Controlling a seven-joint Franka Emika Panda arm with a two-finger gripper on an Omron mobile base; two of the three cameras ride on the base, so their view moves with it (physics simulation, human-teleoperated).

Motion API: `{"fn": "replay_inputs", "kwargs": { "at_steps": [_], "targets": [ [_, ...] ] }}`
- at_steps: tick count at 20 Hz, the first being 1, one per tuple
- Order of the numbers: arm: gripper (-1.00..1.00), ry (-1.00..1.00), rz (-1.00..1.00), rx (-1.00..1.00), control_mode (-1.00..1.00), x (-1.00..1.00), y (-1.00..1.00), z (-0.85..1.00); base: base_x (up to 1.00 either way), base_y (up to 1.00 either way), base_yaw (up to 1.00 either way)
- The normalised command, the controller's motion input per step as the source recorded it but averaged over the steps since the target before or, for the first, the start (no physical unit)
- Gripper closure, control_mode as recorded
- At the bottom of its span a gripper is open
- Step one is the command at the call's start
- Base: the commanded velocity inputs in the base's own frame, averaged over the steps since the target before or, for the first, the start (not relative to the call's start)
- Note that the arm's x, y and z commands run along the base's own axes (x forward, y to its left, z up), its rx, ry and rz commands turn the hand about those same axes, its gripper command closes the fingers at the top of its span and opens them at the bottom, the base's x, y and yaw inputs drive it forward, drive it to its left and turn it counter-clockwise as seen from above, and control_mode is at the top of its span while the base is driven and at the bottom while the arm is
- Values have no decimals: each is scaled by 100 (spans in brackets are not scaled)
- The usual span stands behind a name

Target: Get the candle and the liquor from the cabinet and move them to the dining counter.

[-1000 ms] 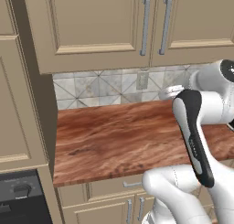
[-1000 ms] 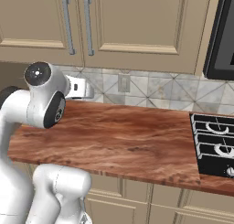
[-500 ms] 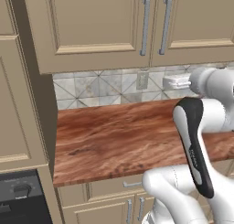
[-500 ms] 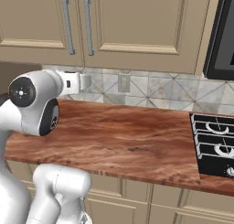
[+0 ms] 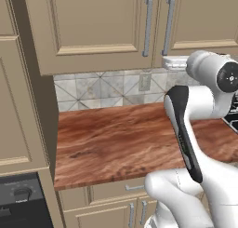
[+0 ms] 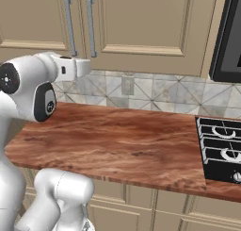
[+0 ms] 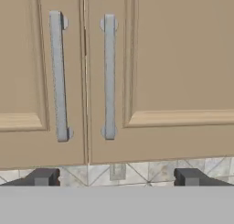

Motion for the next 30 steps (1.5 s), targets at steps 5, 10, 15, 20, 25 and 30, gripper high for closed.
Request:
{"fn": "replay_inputs", "kwargs": {
  "at_steps": [5,10,15,20,25,30],
  "targets": [
    [-100,-10,-10,-1,-100,0,-1,13,0,0,0],
    [-100,-12,-2,0,-100,10,-24,2,0,0,0],
    [-100,-15,1,0,-100,27,-9,0,0,0,0],
    [-100,-10,6,0,-100,39,0,0,0,0,0],
    [-100,-7,9,0,-100,42,0,0,0,0,0],
    [-100,0,2,0,-100,33,0,0,0,0,0]
  ]
}}
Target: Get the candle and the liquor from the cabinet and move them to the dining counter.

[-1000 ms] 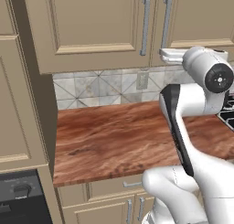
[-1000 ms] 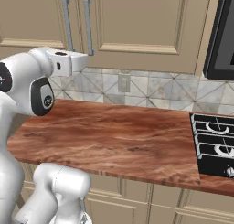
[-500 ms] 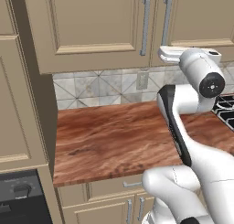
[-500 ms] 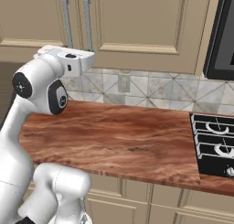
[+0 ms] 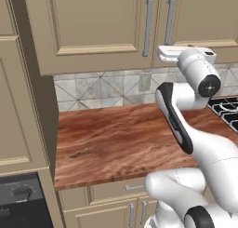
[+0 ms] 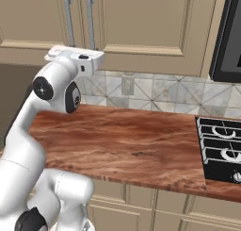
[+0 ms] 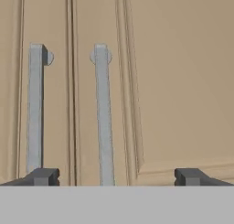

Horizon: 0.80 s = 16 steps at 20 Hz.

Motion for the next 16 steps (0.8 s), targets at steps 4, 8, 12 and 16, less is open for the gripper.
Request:
{"fn": "replay_inputs", "kwargs": {
  "at_steps": [4,8,12,16],
  "targets": [
    [-100,0,0,0,-100,37,4,0,0,0,0],
    [-100,0,0,0,-100,41,13,0,0,0,0],
    [-100,0,0,0,-100,42,4,0,0,0,0],
    [-100,0,1,0,-100,35,0,0,0,0,0]
  ]
}}
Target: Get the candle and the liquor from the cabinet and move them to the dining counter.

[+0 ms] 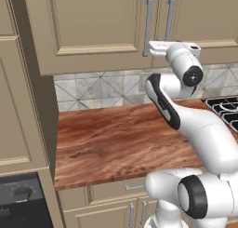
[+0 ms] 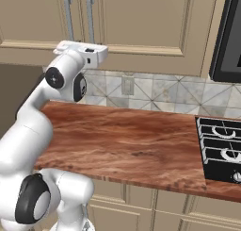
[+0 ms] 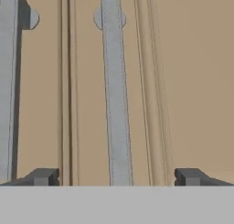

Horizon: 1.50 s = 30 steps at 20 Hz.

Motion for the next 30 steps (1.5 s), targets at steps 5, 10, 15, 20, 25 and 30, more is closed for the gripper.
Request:
{"fn": "replay_inputs", "kwargs": {
  "at_steps": [5,10,15,20,25,30],
  "targets": [
    [-100,0,2,0,-100,33,0,0,0,0,0],
    [-100,0,2,0,-100,37,0,0,0,0,0],
    [100,1,3,0,-100,35,0,0,0,0,0],
    [100,3,1,-1,-100,17,8,-3,0,0,0],
    [100,2,0,-1,-100,-2,0,-5,0,0,0],
    [100,7,0,0,-100,2,0,-17,0,0,0]
  ]
}}
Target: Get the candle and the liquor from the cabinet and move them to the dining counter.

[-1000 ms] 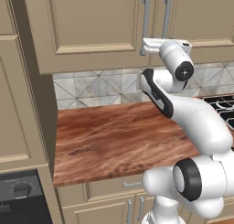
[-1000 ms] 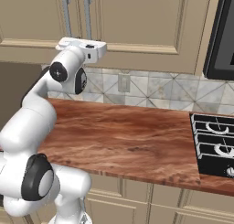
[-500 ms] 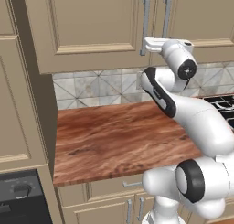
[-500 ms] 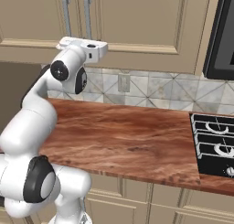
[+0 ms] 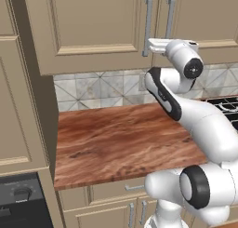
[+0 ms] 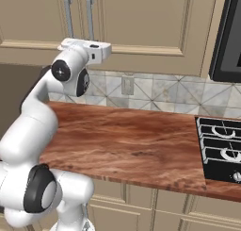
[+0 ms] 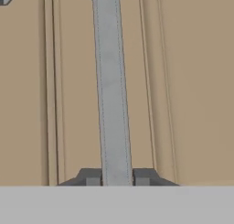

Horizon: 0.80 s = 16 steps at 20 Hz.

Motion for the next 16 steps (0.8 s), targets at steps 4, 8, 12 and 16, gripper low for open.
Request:
{"fn": "replay_inputs", "kwargs": {
  "at_steps": [4,8,12,16],
  "targets": [
    [100,3,0,0,-100,0,-1,-4,0,0,0],
    [100,0,0,0,-100,-33,-27,0,0,0,0],
    [100,3,0,0,-100,-61,-51,0,0,0,0],
    [100,1,0,0,-100,-91,-72,0,0,0,0]
  ]
}}
